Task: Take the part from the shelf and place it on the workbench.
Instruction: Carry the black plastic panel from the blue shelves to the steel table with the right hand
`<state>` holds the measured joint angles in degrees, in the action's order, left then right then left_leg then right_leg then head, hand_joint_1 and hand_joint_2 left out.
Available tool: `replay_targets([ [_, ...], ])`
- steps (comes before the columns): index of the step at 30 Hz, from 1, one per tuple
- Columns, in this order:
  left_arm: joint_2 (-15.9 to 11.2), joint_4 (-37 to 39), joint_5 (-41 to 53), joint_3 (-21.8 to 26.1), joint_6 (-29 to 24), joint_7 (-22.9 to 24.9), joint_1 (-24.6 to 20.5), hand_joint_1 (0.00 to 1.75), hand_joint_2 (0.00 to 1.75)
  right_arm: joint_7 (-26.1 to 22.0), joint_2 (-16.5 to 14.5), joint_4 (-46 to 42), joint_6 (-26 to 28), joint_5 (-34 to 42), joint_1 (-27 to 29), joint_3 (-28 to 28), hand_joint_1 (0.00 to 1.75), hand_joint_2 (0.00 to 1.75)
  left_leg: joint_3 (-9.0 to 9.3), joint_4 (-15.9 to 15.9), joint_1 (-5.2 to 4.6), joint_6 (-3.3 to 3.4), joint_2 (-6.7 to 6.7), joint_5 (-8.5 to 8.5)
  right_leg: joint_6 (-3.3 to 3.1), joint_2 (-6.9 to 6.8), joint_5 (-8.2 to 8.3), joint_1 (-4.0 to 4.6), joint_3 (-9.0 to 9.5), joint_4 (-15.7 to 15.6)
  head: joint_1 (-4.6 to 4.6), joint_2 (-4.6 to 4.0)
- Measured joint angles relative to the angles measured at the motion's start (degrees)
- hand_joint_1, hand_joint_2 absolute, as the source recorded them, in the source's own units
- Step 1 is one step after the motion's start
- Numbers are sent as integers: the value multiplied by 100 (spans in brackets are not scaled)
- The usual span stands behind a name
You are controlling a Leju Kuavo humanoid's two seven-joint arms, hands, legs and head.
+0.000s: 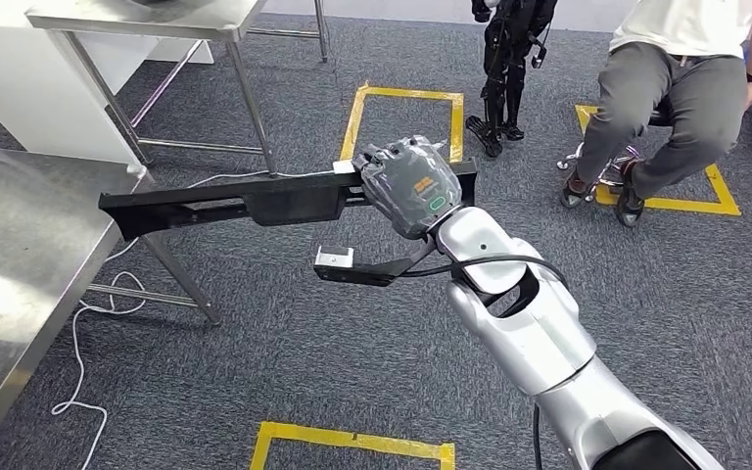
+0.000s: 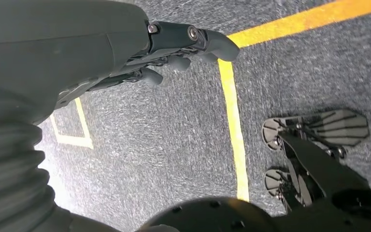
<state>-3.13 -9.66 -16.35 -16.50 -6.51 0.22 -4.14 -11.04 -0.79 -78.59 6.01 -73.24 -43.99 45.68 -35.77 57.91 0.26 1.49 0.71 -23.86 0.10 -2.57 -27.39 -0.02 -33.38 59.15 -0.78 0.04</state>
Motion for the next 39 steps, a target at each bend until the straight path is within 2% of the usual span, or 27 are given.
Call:
replay_targets([
  [2, -1, 0, 0, 0, 0, -2, -4, 0, 175, -2, 9, 6, 0, 3, -10, -2, 171, 175, 42, -58, 29, 67, -48, 36, 3, 121, -200, -4, -196, 411, 10, 0],
  [4, 0, 0, 0, 0, 0, -4, -10, 0, 175, -2, 31, 22, 0, 7, -12, -1, 171, 175, 40, -58, 25, 86, -118, 37, -16, 205, -490, -15, -570, 1165, 18, 0],
  [5, 0, 0, 0, -1, 1, -4, -11, 0, 175, -3, 43, 33, 0, 9, -6, -1, 171, 175, 39, -57, 25, 86, -163, 36, -3, 217, -574, -25, -737, 1468, 20, 0],
  [6, 0, 0, 0, -1, 4, -4, -9, 0, 175, -6, 52, 44, -1, 15, -2, 0, 171, 175, 38, -54, 26, 84, -208, 36, 31, 222, -573, -37, -816, 1586, 22, 0],
  [7, 1, 0, 0, -1, 8, -3, -8, 0, 175, -12, 58, 52, -1, 25, 2, 0, 171, 175, 43, -51, 28, 80, -256, 34, 83, 226, -474, -56, -775, 1458, 23, 0],
  [9, 9, 0, -1, -2, 16, -3, -8, 0, 175, -24, 63, 59, -3, 48, -4, 1, 171, 175, 48, -34, 34, 48, -350, 21, 195, 282, -139, -122, -440, 698, 27, 0],
  [10, 13, 0, -1, -2, 17, -3, -10, 0, 175, -28, 58, 62, -5, 57, -12, 2, 171, 175, 38, -11, 26, 18, -391, 7, 215, 320, -5, -148, -272, 340, 24, 0],
  [11, 15, 0, -2, -2, 18, -3, -10, 0, 175, -30, 53, 66, -9, 63, -20, 3, 171, 175, 22, 7, 20, -17, -425, -1, 205, 350, 73, -161, -164, 113, 21, 0],
  [14, 18, 2, -8, -2, 11, 2, 17, 0, 175, -35, 20, 91, -16, 68, -39, 5, 171, 175, -16, 17, 46, -115, -471, -3, 75, 334, 120, -133, -110, 17, 12, 0],
  [16, 27, 4, -9, -3, 4, 8, 29, 0, 175, -36, -10, 113, -15, 69, -63, 7, 171, 175, -86, 166, 72, -166, -360, -109, -4, 297, 139, -136, -99, -4, 3, 0],
  [17, 31, 4, -8, -4, 2, 9, 25, 0, 175, -36, -22, 123, -11, 71, -78, 7, 171, 175, -197, 404, 80, -188, -273, -249, -43, 273, 145, -139, -92, -14, -6, 0],
  [19, 37, 4, -4, -5, 2, 9, 16, 0, 175, -35, -31, 148, -7, 74, -94, 9, 171, 175, -557, 1147, 86, -220, -138, -602, -96, 215, 134, -99, -88, -14, -17, 0],
  [20, 38, 4, -2, -7, 4, 9, 15, 0, 175, -34, -31, 163, -4, 73, -93, 13, 171, 175, -734, 1488, 89, -227, -114, -721, -109, 183, 128, -79, -87, -13, -15, 0],
  [21, 40, 4, -1, -8, 5, 11, 16, 0, 175, -33, -31, 179, 0, 70, -90, 19, 171, 175, -831, 1660, 89, -223, -102, -742, -117, 153, 123, -63, -84, -13, -15, 0],
  [22, 42, 4, 0, -9, 5, 15, 19, 0, 175, -32, -31, 192, 6, 67, -88, 27, 171, 175, -820, 1620, 88, -210, -94, -660, -123, 126, 117, -50, -79, -13, -17, 0],
  [23, 43, 4, 3, -10, 4, 20, 20, 0, 175, -28, -31, 199, 14, 62, -88, 34, 171, 175, -690, 1356, 85, -185, -80, -494, -128, 101, 112, -39, -70, -13, -16, 0],
  [25, 42, 4, 10, -11, 2, 28, 13, 0, 175, -15, -30, 203, 33, 52, -99, 41, 171, 175, -279, 573, 46, -112, 31, -162, -128, 55, 99, -11, -53, -12, -15, 0],
  [27, 43, 4, 15, -13, 2, 33, 0, 0, 175, 7, -21, 205, 66, 46, -114, 42, 171, 175, -58, 139, -12, -55, 115, -55, -106, 11, 81, 12, -50, -12, -13, 0],
  [29, 43, 4, 15, -15, 2, 35, -4, 0, 175, 18, -15, 206, 91, 36, -123, 42, 171, 175, -43, 82, -48, -10, 67, -61, -62, -44, 71, 16, -34, -31, -14, 0],
  [31, 44, 4, 16, -16, 2, 35, -1, 0, 175, 19, -10, 207, 102, 16, -127, 43, 171, 175, 25, -7, -31, 50, 8, -14, -25, -11, 2, 15, -62, 65, -9, 0],
  [32, 46, 4, 16, -16, 2, 35, -4, 0, 175, 22, -3, 209, 114, 10, -131, 43, 171, 175, 61, -50, -17, 79, -23, 11, -22, 50, -94, 14, -143, 257, -1, 0],
  [34, 48, 4, 16, -16, 2, 36, -15, 0, 175, 33, 23, 221, 138, 2, -120, 44, 171, 175, 83, -76, -3, 110, -97, 30, -46, 179, -382, -7, -478, 948, 14, 0],
  [35, 48, 4, 15, -16, 2, 40, -19, 0, 175, 42, 39, 230, 145, -1, -101, 45, 171, 175, 81, -74, -3, 117, -142, 31, -43, 205, -501, -21, -665, 1305, 24, 0],
  [36, 48, 4, 15, -16, 1, 46, -20, 0, 175, 49, 51, 241, 147, -4, -79, 49, 171, 175, 79, -73, -3, 117, -189, 30, -22, 215, -552, -35, -792, 1526, 25, 0],
  [37, 50, 5, 13, -16, -1, 52, -18, 0, 175, 54, 58, 251, 149, -9, -61, 55, 171, 175, 79, -70, -1, 115, -237, 29, 22, 219, -510, -51, -816, 1533, 29, 0],
  [38, 54, 5, 9, -16, -5, 58, -17, 0, 175, 56, 63, 258, 151, -13, -52, 63, 171, 175, 82, -66, 3, 107, -285, 26, 81, 227, -380, -75, -722, 1304, 29, 0],
  [39, 61, 5, 4, -16, -9, 61, -16, 0, 175, 57, 63, 262, 155, -16, -50, 73, 171, 175, 85, -57, 9, 91, -332, 19, 146, 253, -203, -106, -545, 914, 28, 0],
])
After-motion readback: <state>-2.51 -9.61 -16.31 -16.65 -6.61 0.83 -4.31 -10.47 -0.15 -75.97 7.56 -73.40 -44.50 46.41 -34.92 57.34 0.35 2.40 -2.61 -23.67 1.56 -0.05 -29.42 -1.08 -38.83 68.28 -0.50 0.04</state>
